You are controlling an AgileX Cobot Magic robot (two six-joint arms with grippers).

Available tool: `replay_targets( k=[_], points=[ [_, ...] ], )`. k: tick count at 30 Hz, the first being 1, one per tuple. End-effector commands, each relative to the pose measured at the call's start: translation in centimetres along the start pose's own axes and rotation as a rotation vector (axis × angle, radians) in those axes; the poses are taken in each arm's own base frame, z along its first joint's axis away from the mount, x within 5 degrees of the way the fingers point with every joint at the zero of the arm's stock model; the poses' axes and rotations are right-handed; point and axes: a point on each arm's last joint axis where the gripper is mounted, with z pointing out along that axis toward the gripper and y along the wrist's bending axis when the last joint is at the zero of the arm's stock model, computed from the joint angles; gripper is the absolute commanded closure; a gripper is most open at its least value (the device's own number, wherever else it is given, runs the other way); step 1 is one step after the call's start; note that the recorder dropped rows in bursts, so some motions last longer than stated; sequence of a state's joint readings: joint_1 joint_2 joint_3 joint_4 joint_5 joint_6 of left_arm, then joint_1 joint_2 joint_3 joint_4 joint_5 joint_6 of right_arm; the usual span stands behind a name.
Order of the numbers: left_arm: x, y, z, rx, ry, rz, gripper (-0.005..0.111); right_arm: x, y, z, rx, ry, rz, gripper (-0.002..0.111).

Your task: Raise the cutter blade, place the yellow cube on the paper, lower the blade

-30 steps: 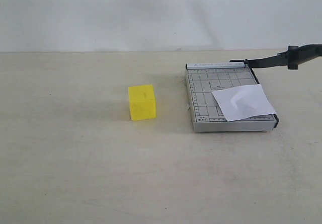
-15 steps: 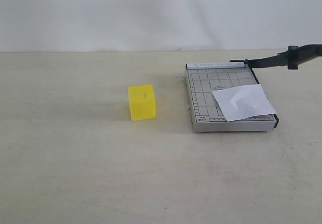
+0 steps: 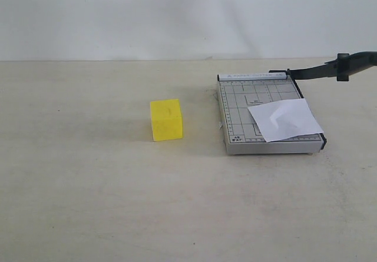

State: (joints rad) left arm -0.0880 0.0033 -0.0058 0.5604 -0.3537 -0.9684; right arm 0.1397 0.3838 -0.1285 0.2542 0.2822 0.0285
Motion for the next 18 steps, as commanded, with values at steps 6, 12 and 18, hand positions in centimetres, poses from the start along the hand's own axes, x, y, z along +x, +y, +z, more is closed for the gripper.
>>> replay_targets(
  k=[6,12,18],
  points=[
    [-0.5,-2.1,3.0,0.180,0.306,0.257,0.102,-0.1,0.0,0.0,-0.001,-0.011,-0.002,0.108],
    [-1.0,-1.9,7.2,0.231,0.489,0.386,0.102,1.1,-0.4,0.4,0.011,0.005,0.001,0.108],
    [0.0,-1.2,10.6,0.256,0.612,0.440,0.102,3.1,-1.0,0.8,0.028,0.064,0.006,0.108]
  ],
)
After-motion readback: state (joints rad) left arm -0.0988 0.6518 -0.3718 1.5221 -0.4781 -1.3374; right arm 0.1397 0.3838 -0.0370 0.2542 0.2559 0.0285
